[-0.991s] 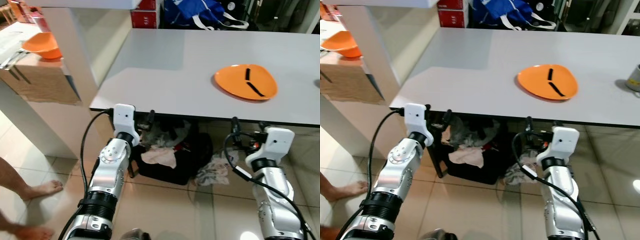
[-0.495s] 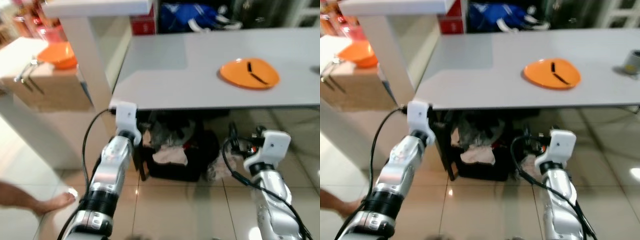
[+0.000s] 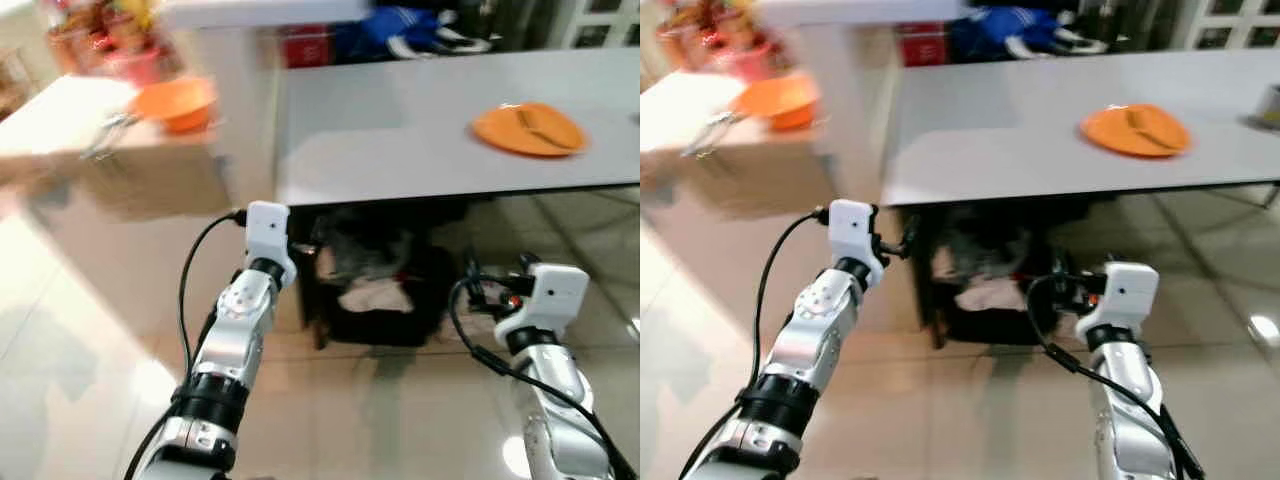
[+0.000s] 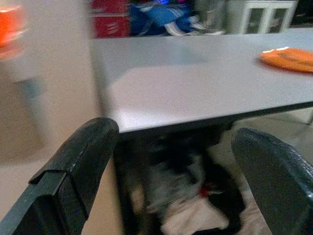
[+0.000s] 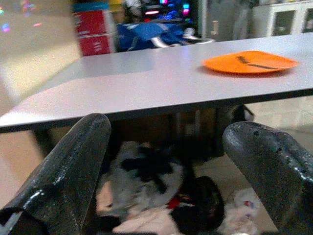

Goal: Setting the table

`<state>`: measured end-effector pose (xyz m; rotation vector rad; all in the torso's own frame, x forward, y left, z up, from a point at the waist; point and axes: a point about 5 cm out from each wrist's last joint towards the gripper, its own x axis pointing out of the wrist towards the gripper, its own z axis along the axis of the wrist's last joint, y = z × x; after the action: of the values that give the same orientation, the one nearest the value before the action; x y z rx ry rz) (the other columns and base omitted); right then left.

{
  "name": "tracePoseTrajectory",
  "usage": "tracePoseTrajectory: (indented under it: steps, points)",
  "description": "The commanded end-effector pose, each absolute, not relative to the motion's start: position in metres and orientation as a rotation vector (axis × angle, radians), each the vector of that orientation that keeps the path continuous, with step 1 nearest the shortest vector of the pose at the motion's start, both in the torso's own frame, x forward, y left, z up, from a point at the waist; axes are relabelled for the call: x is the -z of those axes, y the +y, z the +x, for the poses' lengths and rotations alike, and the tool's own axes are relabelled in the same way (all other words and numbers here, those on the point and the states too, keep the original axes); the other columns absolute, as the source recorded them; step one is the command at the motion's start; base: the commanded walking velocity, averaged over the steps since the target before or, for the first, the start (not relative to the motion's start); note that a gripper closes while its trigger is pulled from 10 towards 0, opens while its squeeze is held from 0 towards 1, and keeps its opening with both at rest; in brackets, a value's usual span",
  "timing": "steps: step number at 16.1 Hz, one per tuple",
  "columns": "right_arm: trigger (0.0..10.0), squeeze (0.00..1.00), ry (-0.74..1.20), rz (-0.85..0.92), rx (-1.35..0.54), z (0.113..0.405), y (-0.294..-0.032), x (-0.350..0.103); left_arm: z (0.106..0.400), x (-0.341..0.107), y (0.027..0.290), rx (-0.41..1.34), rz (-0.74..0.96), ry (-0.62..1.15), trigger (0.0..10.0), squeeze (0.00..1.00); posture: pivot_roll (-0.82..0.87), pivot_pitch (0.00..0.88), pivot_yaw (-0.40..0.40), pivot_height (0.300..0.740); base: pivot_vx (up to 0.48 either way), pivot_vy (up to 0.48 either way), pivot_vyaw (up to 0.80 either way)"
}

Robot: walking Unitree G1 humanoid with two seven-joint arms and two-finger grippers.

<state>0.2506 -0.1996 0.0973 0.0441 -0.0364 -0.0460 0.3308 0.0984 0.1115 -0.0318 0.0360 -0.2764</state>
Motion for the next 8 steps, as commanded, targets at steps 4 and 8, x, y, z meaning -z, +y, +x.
tracePoseTrajectory:
  steps: [4, 8]
  points:
    - [10.0, 0.0, -0.028, 0.038, 0.006, 0.2534, -0.1882, -0.0978, 0.3299, -0.1064, 0.1114, 0.235, -0.016, 0.058, 10.0, 0.0, -0.01, 0.0, 0.062, 0.74, 0.0, 0.48, 0.37]
    - [10.0, 0.0, -0.021, 0.053, 0.019, 0.255, -0.1887, -0.0975, 0.3308, -0.1061, 0.109, 0.246, 0.005, 0.062, 10.0, 0.0, 0.0, 0.0, 0.059, 0.74, 0.0, 0.48, 0.14]
